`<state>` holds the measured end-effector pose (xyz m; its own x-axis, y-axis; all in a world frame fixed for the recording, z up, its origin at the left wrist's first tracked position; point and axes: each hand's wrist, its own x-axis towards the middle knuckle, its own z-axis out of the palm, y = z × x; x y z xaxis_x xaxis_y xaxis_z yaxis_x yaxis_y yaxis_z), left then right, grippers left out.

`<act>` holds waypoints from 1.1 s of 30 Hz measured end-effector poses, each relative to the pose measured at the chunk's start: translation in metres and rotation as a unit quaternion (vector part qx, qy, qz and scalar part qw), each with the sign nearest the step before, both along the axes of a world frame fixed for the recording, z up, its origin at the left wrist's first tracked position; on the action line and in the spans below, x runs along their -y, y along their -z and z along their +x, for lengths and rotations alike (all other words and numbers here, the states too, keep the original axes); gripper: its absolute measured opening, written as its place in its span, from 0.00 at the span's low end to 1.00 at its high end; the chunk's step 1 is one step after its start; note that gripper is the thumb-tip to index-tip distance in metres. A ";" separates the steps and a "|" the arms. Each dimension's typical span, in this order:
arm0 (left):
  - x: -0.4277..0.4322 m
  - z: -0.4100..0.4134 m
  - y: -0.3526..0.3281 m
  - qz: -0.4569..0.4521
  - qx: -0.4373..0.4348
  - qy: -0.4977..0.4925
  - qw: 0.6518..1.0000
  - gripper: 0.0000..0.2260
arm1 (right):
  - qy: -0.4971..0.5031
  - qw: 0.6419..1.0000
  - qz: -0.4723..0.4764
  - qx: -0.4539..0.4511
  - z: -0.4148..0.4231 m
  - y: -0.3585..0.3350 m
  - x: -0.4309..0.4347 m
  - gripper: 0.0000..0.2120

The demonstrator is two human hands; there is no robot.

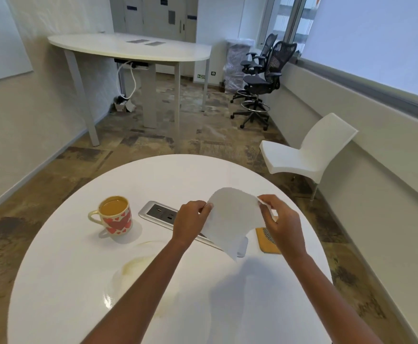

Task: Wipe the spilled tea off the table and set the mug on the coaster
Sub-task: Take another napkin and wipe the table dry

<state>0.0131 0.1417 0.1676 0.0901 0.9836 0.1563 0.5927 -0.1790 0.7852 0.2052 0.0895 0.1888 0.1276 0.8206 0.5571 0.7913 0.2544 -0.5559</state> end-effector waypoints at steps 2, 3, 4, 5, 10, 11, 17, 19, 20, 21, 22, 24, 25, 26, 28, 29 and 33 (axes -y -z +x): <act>0.012 0.006 -0.007 -0.023 0.046 -0.016 0.999 0.24 | 0.001 1.000 0.008 0.002 -0.012 0.001 0.015 0.08; 0.018 0.009 -0.009 -0.037 0.067 -0.026 0.997 0.24 | 0.001 1.000 0.018 0.014 -0.020 0.003 0.023 0.08; 0.025 0.012 -0.010 -0.055 0.091 -0.032 0.994 0.22 | -0.004 0.999 0.024 0.024 -0.028 0.006 0.031 0.09; 0.031 0.015 -0.011 -0.077 0.123 -0.036 0.989 0.19 | -0.016 0.999 0.026 0.029 -0.036 0.009 0.038 0.10; 0.055 0.024 -0.012 -0.161 0.238 -0.042 0.957 0.16 | -0.054 0.997 0.011 0.059 -0.063 0.029 0.063 0.12; 0.059 0.024 -0.012 -0.168 0.246 -0.046 0.953 0.16 | -0.055 0.996 0.007 0.064 -0.065 0.032 0.066 0.13; 0.065 0.021 -0.016 -0.213 0.273 -0.046 0.937 0.10 | -0.058 0.996 0.008 0.068 -0.070 0.040 0.070 0.17; 0.061 0.016 -0.017 -0.223 0.282 -0.048 0.932 0.10 | -0.062 0.995 0.018 0.077 -0.071 0.042 0.069 0.18; 0.059 0.013 -0.017 -0.226 0.285 -0.046 0.930 0.10 | -0.066 0.994 0.020 0.079 -0.072 0.042 0.068 0.19; 0.057 0.010 -0.017 -0.230 0.283 -0.043 0.930 0.10 | -0.071 0.994 0.021 0.082 -0.073 0.043 0.067 0.19; 0.055 0.007 -0.017 -0.234 0.279 -0.039 0.930 0.09 | -0.076 0.993 0.021 0.083 -0.075 0.044 0.065 0.20; 0.050 0.001 -0.017 -0.249 0.274 -0.029 0.928 0.09 | -0.082 0.994 0.013 0.068 -0.082 0.046 0.062 0.20; 0.048 -0.003 -0.016 -0.256 0.272 -0.026 0.927 0.09 | -0.086 0.994 0.008 0.060 -0.086 0.048 0.062 0.20; 0.045 -0.006 -0.016 -0.260 0.270 -0.027 0.927 0.09 | -0.091 0.994 0.005 0.055 -0.090 0.050 0.061 0.20; 0.040 -0.014 -0.015 -0.268 0.270 -0.031 0.924 0.08 | -0.099 0.994 -0.004 0.053 -0.099 0.051 0.059 0.21; 0.037 -0.018 -0.015 -0.274 0.271 -0.030 0.922 0.08 | -0.100 0.993 -0.011 0.053 -0.103 0.051 0.058 0.22; 0.026 -0.036 -0.017 -0.299 0.303 0.003 0.905 0.10 | -0.065 0.997 -0.014 0.048 -0.120 0.052 0.048 0.22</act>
